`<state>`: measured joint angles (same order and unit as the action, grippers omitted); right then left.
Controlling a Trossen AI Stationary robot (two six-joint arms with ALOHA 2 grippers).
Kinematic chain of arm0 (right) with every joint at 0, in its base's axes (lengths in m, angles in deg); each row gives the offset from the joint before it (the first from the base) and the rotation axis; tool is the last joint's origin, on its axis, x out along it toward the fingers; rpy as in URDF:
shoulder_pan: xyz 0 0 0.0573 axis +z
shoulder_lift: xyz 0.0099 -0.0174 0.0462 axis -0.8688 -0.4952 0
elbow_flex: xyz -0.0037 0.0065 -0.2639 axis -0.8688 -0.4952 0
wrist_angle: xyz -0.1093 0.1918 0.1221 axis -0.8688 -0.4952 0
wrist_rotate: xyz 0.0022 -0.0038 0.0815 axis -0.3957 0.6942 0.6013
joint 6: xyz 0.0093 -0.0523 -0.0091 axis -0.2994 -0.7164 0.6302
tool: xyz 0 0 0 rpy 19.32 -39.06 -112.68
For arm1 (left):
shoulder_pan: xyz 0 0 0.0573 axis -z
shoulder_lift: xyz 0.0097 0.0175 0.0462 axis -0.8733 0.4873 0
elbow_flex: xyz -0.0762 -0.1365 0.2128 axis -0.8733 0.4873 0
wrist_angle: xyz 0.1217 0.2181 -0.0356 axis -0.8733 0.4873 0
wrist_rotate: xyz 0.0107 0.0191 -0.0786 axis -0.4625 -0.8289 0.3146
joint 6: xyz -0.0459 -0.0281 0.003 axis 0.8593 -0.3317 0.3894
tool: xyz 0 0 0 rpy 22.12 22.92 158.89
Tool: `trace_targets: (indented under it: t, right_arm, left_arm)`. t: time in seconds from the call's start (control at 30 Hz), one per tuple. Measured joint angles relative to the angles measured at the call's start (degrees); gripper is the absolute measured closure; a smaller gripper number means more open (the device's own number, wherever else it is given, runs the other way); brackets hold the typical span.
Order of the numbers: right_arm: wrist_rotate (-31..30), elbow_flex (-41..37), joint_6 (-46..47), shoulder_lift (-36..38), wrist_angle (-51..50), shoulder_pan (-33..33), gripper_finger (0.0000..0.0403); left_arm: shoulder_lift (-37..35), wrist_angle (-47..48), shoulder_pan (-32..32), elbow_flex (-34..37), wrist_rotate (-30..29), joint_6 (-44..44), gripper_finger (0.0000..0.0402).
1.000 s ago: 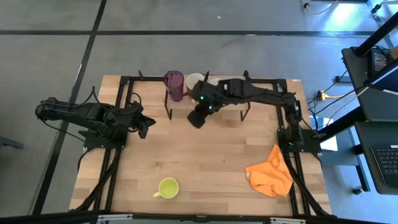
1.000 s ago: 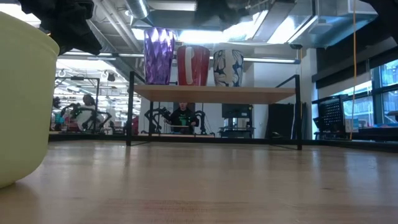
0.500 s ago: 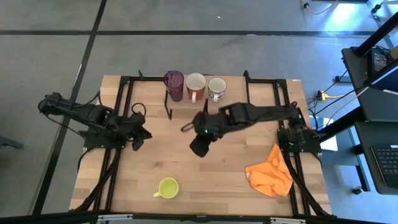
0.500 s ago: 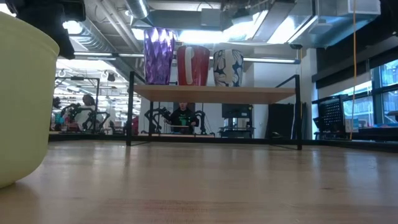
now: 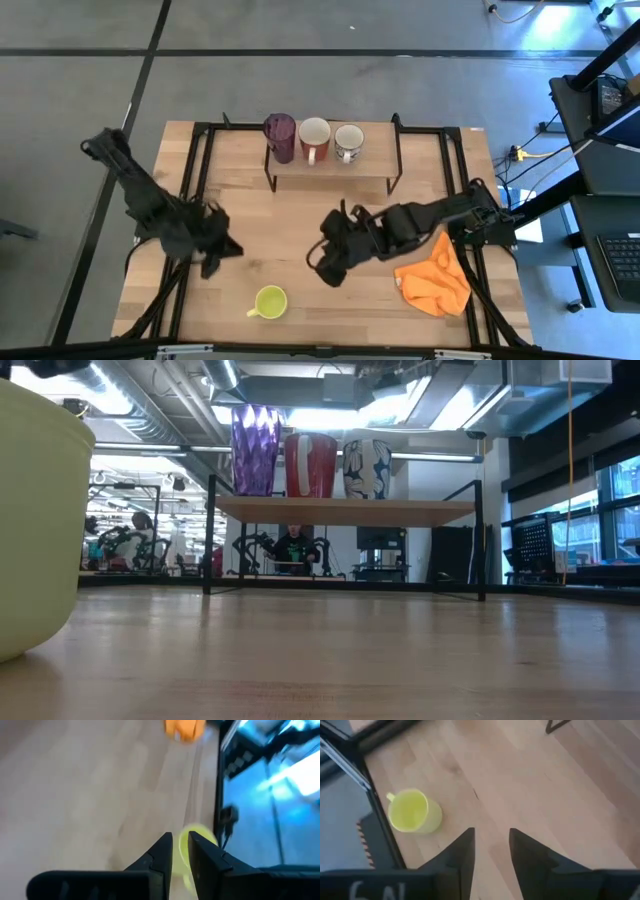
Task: Stack small to large cups/mugs on shelf
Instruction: Put the yellow mug on the shelf
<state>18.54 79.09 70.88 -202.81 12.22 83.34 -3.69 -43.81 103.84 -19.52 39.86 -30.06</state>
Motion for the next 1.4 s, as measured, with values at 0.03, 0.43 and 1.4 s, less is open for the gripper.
trace_targets:
  t: [0.03,0.43,1.4]
  right_arm:
    - [-0.50,0.00,0.16,0.00,-0.84,0.73,0.0281]
    - [-9.36,0.00,9.27,0.07,-10.51,12.02,0.0281]
    - [-11.09,0.02,13.43,0.07,-15.43,17.67,0.0281]
  left_arm:
    - [2.18,0.00,1.47,-0.16,-0.06,1.71,0.0347]
    - [25.87,-9.24,12.14,-0.16,6.09,29.95,0.0347]
    - [38.84,-21.45,12.77,-0.16,6.51,32.52,0.0313]
